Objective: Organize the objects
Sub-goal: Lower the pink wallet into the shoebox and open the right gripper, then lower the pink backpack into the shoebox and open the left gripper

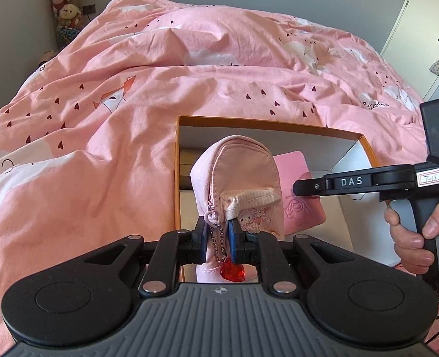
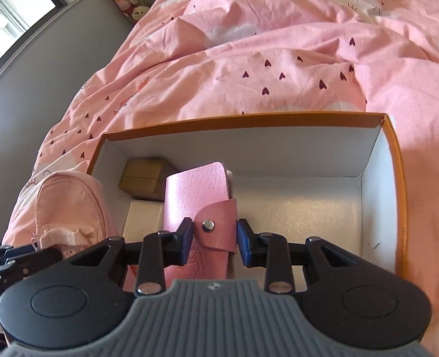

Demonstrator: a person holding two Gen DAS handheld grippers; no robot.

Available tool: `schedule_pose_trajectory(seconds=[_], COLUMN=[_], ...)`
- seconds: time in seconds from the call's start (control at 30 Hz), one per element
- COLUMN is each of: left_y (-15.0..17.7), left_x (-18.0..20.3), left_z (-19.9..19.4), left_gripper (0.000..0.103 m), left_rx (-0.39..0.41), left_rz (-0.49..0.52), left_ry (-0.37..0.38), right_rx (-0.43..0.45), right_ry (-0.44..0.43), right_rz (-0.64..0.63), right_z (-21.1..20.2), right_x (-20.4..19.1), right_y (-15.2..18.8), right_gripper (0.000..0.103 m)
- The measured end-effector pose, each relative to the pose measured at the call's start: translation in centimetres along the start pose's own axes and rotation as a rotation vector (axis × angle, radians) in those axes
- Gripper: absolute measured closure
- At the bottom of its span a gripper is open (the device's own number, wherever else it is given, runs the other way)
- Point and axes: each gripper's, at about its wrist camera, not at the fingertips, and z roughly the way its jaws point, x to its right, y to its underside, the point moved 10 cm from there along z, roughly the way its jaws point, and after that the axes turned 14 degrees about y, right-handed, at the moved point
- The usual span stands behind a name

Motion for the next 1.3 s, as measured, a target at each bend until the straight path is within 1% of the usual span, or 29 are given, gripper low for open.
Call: schedule_pose_trajectory(seconds=[0.13,0.3,0.53,0.67,0.8,0.87,0.9,1.03,1.13,1.2,1.3], left_y=[-0.3,-0.7,-1.2,-1.2,-1.1,-1.2,-1.3,-1.7,-2.1,-2.3,-2.5], left_x=[-0.4,-0.5,-0.8,-1.0,-0.8,-0.5,-0.3,0.7,1.3,1.3,0.7], left_z=[1.2,2.3,3.0,3.5,4.0,4.3,4.4,5.5,7.0,8.2,9.7], left_gripper=[0.087,0.087,0.087,0.087,0.087,0.087,0.087,0.087,0.087,0.087,0.087], left_rx=[-0.034,-0.062,-0.077,-0.086,-0.099,-0.101,-0.100,-0.108,-0.122,-0.130,-0.145], left_rz=[0.020,0.038,0.050,0.050,0.043,0.041,0.043,0.023,0.004,-0.008,-0.032], left_ry=[-0.029,-0.042,-0.057,-0.063,-0.054,-0.043,-0.036,0.028,0.073,0.080,0.070], right_rx=[-0.049,-0.072,-0.124,-0.147,-0.180,-0.166,-0.147,-0.060,0.004,0.037,0.041], right_ry=[0.011,0.013,-0.019,-0.017,-0.047,-0.040,-0.022,-0.002,0.054,0.091,0.119], right_rz=[0.034,0.059,0.082,0.102,0.127,0.120,0.105,0.064,0.028,-0.005,-0.039], right_z=[3.2,5.7,8.0,9.0,9.5,9.3,8.9,6.0,4.0,3.2,3.0], right_x=[-0.3,-0.9,-1.8,-1.8,-1.5,-1.3,-1.1,-0.1,1.2,2.0,2.6], right_y=[-0.5,-0.8,-0.6,-0.4,-0.4,-0.6,-0.8,-1.7,-2.1,-1.9,-1.3], right_gripper=[0.069,0.069,0.069,0.069,0.066,0.064,0.060,0.060,0.060,0.060,0.060])
